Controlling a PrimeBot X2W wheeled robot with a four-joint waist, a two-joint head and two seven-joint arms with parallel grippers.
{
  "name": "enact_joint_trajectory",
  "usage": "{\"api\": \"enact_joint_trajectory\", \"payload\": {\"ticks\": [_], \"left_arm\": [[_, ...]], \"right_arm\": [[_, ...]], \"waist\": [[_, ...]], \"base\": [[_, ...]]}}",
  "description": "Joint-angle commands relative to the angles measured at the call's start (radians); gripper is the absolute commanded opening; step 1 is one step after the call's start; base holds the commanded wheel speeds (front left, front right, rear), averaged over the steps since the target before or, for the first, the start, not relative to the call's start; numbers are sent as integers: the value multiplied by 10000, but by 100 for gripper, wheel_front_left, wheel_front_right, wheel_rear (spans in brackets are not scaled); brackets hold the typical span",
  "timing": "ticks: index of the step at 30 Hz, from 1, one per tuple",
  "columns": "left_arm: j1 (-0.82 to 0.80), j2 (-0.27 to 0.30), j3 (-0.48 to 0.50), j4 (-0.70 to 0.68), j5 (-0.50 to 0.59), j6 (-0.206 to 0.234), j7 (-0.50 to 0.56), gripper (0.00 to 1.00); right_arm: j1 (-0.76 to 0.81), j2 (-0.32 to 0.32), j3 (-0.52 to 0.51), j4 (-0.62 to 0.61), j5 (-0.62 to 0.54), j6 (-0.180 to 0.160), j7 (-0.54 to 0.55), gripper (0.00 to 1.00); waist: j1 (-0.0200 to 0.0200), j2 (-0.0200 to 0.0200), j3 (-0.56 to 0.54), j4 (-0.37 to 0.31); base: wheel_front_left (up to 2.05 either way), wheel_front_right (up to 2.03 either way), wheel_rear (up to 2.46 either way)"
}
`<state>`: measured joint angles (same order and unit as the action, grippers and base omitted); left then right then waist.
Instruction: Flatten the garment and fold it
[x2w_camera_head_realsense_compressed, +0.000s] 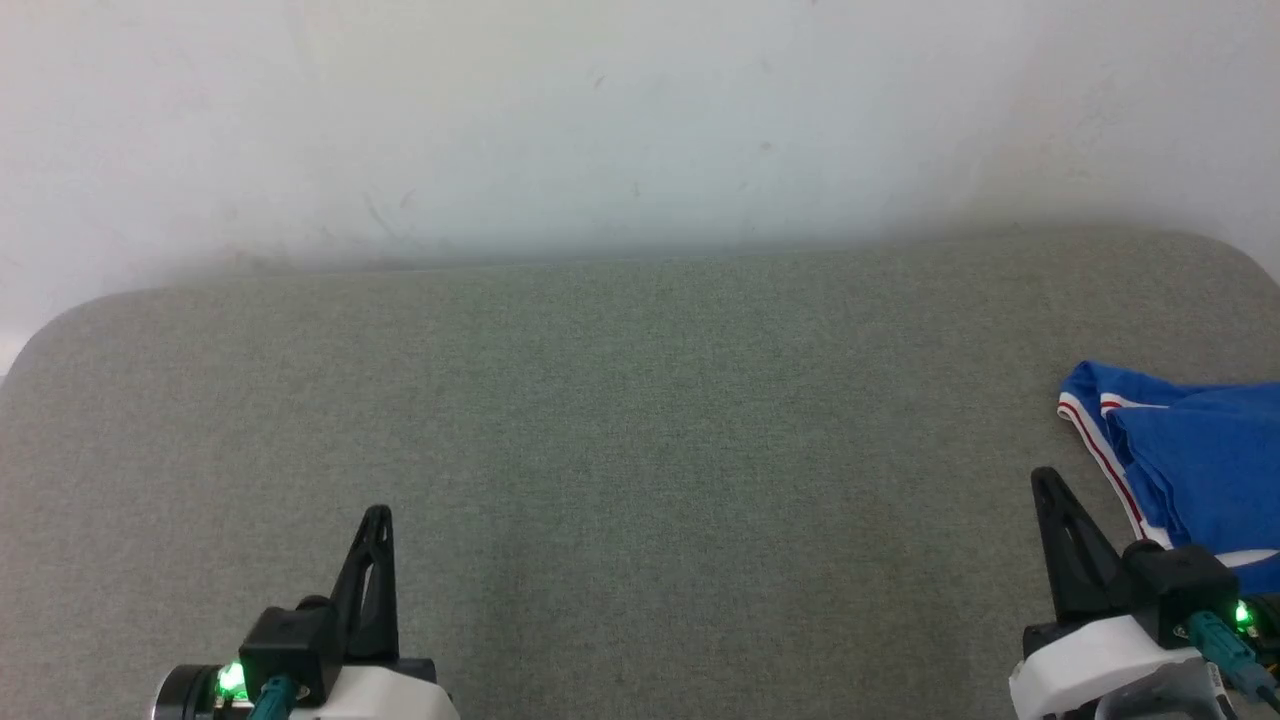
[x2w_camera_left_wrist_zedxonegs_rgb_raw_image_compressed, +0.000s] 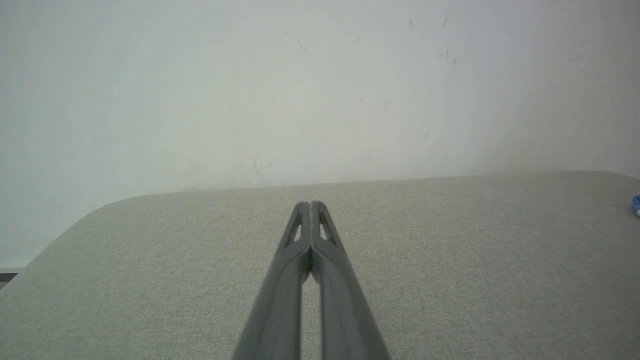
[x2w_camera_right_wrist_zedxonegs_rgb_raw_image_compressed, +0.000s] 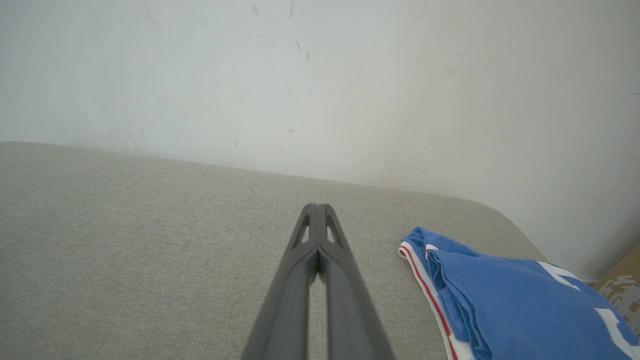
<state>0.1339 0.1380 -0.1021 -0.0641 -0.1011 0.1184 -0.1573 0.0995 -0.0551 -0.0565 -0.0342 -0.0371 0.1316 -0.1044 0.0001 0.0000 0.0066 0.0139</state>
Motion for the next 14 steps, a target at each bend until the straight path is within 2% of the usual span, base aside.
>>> {"api": "enact_joint_trajectory", "payload": {"ticks": [1, 14], "left_arm": [[-243, -63, 75, 51, 139, -90, 72, 0], [-436, -207, 242, 156, 293, -283, 337, 0]], "right_arm": [[-199, 20, 48, 25, 59, -4, 59, 0], [-339, 25, 139, 81, 114, -5, 232, 0]], "waist": [[0, 0, -1, -3], [-1, 0, -13, -27]], "base": [[0, 0, 0], [0, 0, 0]]}}
